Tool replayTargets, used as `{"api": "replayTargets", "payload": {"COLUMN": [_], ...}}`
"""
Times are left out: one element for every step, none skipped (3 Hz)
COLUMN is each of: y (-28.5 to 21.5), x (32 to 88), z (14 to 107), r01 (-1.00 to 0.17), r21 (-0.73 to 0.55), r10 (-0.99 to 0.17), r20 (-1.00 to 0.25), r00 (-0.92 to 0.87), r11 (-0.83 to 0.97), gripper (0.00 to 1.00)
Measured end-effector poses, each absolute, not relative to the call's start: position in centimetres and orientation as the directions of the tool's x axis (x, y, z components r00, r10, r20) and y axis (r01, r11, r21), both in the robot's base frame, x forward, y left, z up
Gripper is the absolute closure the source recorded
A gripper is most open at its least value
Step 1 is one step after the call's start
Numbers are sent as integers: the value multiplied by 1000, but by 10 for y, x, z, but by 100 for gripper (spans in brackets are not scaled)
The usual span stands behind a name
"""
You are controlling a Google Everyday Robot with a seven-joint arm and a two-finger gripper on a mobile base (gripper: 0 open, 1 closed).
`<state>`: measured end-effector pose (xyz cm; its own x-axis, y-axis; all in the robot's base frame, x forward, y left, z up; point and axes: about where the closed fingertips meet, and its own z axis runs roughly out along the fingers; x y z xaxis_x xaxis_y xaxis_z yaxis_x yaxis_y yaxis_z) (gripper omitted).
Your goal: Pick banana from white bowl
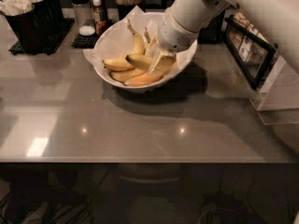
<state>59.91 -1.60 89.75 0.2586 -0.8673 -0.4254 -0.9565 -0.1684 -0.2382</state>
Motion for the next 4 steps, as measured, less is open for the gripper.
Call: {"api": "replayTargets", "payload": {"y": [-26, -43, -57, -69], "x": [586, 558, 524, 493], "z": [934, 967, 993, 1004], "r01": [-949, -948, -945, -934], "r21": [-277, -299, -324, -358], "r10": [-845, -846, -818, -740], "r20": [-460, -476, -529, -627], "r00": [271, 242, 225, 243], "r11": [-153, -104, -51, -4], "gripper": [100, 100, 100, 100]}}
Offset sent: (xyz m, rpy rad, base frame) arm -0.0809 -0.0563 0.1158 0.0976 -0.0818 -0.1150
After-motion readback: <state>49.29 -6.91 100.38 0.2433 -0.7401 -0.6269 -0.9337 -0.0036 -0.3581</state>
